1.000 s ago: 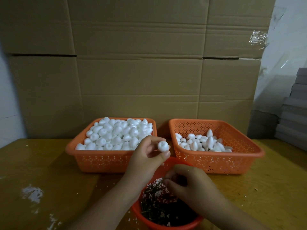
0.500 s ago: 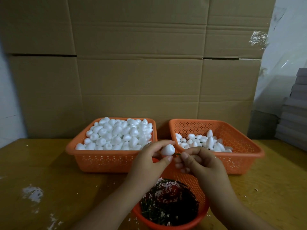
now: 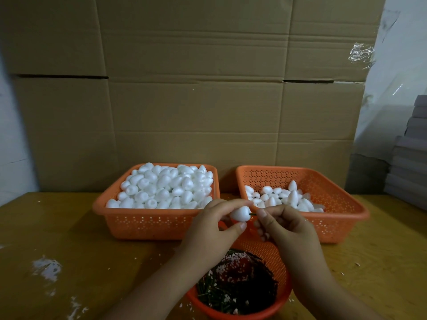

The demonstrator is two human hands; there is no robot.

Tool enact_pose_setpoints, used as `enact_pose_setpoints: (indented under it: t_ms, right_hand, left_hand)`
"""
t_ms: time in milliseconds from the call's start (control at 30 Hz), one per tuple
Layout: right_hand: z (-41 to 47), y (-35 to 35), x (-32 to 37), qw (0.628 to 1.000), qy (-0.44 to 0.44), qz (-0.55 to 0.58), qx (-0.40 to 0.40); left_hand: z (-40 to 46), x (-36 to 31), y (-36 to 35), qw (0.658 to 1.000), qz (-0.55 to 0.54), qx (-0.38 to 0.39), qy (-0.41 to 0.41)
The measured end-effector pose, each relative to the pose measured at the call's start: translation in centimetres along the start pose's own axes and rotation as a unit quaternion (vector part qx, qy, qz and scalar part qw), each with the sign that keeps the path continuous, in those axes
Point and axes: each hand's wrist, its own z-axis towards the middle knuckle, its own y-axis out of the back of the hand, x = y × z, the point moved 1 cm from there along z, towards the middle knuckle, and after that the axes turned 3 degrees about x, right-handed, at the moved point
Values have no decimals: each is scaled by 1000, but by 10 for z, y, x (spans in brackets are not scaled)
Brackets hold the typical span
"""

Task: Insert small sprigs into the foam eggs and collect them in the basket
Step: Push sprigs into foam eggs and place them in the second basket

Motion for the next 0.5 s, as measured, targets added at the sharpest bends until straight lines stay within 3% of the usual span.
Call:
enact_pose_setpoints:
  t_ms: [500]
  right_hand:
    - [-1, -2, 1, 999, 24, -47, -1]
  left_hand:
    - [-2, 0, -1, 997, 69, 13, -38]
